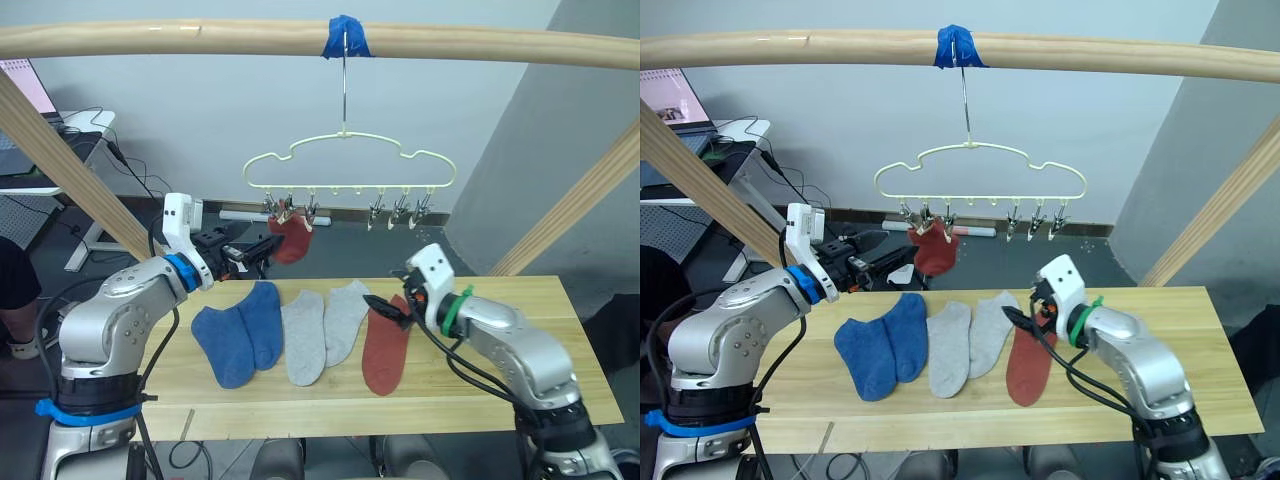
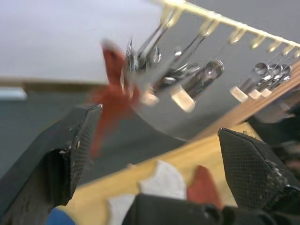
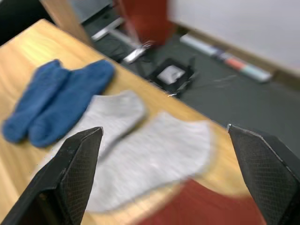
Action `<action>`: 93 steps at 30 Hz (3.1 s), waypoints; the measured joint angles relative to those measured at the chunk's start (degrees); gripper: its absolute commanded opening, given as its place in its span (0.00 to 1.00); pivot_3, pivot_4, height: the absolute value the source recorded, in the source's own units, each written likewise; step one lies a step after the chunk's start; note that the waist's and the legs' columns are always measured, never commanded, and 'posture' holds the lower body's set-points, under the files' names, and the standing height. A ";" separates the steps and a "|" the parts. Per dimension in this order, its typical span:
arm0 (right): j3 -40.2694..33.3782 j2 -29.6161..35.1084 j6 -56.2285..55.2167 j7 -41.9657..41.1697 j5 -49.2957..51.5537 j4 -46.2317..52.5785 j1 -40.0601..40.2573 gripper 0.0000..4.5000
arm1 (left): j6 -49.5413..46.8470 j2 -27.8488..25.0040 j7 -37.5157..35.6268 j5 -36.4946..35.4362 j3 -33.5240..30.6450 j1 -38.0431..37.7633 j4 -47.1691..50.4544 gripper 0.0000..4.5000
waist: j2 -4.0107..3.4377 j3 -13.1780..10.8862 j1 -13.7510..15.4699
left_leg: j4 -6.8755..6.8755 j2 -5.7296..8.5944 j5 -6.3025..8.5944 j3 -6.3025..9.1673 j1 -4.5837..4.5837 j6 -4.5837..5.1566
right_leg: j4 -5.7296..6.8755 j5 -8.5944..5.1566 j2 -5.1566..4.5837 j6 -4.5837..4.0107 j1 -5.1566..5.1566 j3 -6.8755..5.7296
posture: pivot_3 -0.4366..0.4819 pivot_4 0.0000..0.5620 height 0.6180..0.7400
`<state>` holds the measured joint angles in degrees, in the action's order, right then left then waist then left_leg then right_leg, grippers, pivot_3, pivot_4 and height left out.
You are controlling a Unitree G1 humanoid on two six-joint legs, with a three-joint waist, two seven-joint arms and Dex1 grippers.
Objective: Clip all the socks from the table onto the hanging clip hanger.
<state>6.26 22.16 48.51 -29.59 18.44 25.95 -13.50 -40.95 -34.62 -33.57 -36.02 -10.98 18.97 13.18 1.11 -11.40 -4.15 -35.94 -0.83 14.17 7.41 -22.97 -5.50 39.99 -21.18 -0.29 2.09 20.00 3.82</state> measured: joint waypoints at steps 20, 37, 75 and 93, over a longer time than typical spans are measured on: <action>-3.00 -0.27 -16.77 0.78 0.71 9.01 3.34 1.00 | 26.36 10.80 0.98 17.20 8.72 -2.55 -2.29 0.39 | 0.02 -0.69 0.86 | -0.05 0.05 0.05 -0.04 0.02 0.09 | 0.00 0.00 0.01 0.00 -0.06 -0.02 | 0.42 0.36 1.00; -1.62 1.77 -24.34 -6.06 0.88 7.43 2.56 1.00 | 40.14 16.25 1.88 22.88 9.47 1.02 -14.49 0.39 | 0.02 -0.70 0.77 | -0.11 0.07 0.04 0.01 0.03 0.09 | 0.00 0.00 0.01 -0.01 -0.15 -0.09 | 0.39 0.35 1.00; -0.51 2.95 -24.41 -7.74 3.08 7.48 0.51 1.00 | 44.00 21.33 7.12 25.83 9.48 8.49 -24.80 0.39 | 0.03 -0.71 -0.05 | -0.16 0.09 0.04 0.10 0.05 0.09 | 0.01 0.00 0.01 -0.01 -0.26 -0.20 | 0.35 0.37 1.00; -0.51 3.04 -24.30 -7.59 3.09 7.48 0.37 1.00 | 44.18 21.74 7.79 25.81 9.42 8.91 -25.34 0.03 | 0.03 -0.71 -0.59 | -0.17 0.09 0.04 0.11 0.06 0.09 | 0.01 0.00 0.01 0.00 -0.28 -0.20 | 0.35 0.38 1.00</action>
<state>5.75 25.20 24.21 -37.18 21.53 33.43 -13.13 3.23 -12.87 -25.78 -10.20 -1.56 27.88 -12.16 1.15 -12.11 -4.74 -36.11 -0.74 14.21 7.52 -22.91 -5.41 40.00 -21.18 -0.28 2.09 19.72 3.62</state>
